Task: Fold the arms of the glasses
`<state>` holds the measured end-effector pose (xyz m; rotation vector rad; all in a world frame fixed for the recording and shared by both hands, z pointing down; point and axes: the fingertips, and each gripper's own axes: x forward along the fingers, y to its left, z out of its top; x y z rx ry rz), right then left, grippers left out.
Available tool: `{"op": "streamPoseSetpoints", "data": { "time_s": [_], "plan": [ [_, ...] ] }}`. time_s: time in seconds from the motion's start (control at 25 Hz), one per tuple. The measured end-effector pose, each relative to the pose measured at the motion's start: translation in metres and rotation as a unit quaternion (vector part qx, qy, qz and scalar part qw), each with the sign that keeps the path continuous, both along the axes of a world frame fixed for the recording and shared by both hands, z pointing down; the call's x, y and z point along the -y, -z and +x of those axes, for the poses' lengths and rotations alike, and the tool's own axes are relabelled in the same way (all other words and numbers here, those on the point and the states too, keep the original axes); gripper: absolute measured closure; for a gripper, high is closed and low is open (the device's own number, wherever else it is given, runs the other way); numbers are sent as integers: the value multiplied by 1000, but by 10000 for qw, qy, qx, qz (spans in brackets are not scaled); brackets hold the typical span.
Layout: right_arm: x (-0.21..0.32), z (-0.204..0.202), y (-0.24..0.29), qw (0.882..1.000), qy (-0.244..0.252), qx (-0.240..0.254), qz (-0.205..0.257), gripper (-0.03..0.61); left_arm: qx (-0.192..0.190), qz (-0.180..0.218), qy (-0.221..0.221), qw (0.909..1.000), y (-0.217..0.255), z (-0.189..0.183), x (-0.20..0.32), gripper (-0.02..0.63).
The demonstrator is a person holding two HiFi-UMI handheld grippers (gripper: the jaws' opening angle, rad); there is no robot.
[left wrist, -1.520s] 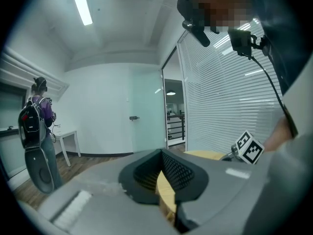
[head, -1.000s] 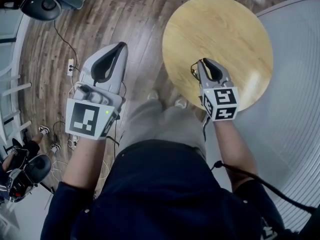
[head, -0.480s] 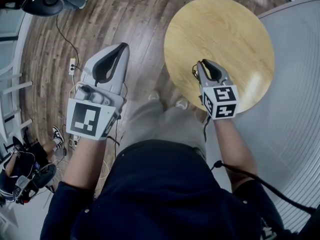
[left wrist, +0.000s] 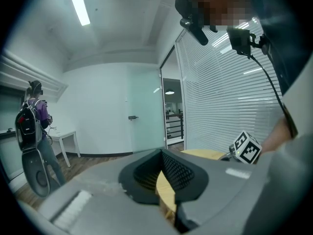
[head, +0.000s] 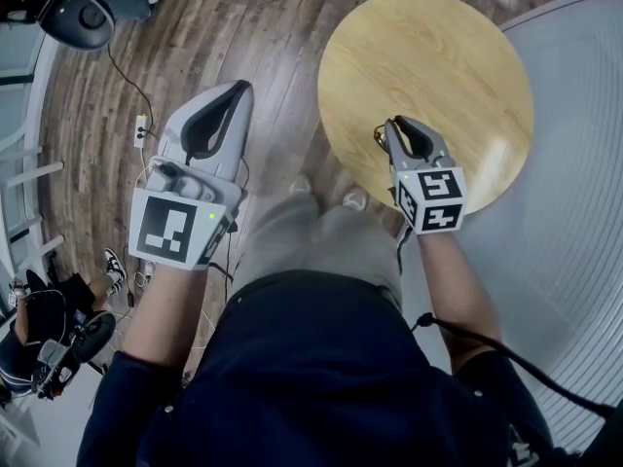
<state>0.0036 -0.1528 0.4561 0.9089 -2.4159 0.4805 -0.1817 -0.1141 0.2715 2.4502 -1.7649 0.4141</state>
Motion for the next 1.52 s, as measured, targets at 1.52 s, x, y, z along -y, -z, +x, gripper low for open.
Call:
{"op": "streamPoseSetpoints", "data": {
  "time_s": [1.52],
  "plan": [
    [-39, 42, -1, 9985, -544, -29, -80, 520, -76, 17, -810, 9967, 3, 48, -5, 611]
  ]
}}
